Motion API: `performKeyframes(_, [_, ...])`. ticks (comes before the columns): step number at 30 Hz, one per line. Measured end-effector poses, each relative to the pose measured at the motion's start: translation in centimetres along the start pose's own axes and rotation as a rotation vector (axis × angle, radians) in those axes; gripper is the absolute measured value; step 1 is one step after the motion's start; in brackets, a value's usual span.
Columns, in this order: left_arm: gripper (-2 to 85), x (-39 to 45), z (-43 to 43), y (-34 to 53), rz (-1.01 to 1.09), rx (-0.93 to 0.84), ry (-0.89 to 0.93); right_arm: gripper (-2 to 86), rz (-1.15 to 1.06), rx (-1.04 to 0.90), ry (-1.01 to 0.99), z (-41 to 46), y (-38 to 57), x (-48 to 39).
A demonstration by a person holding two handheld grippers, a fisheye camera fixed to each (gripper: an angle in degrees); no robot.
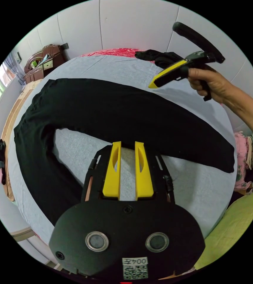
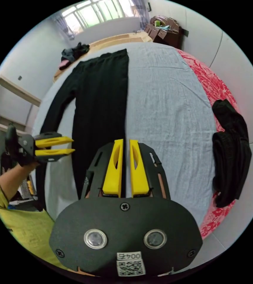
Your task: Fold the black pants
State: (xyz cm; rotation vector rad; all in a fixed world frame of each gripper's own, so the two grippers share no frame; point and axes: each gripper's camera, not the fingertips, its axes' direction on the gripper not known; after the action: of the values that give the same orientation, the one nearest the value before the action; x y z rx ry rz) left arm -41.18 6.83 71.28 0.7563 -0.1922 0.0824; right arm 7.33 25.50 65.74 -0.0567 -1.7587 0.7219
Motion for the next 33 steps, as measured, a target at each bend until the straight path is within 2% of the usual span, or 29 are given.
performKeyframes(4, [7.6, 0.4, 0.4, 0.7, 0.004, 0.002, -0.018, 8.0, 0.029, -0.016, -0.078, 0.5, -2.6, -0.1])
performKeyframes(7, [7.6, 0.4, 0.7, 1.3, -0.008, 0.009, -0.017, 6.5, -0.005, -0.060, -0.028, 1.5, -3.7, -1.5])
performKeyframes(11, [7.6, 0.5, 1.0, 2.1, -0.014, 0.019, -0.017, 5.1, -0.029, -0.079, 0.150, 1.9, -3.3, -2.9])
performKeyframes(18, [7.7, 0.9, 1.2, 2.7, -0.030, 0.015, -0.037, 11.1, 0.034, -0.057, 0.116, 0.3, -1.0, -2.0])
performKeyframes(27, [6.9, 0.7, 0.9, 2.9, -0.081, 0.001, -0.053, 9.6, -0.037, -0.035, -0.031, -4.4, 12.8, -5.6])
performKeyframes(33, [7.7, 3.8, -3.8, 5.8, -0.100, 0.029, -0.055, 9.7, -0.061, -0.232, -0.032, -2.9, 24.0, -9.6])
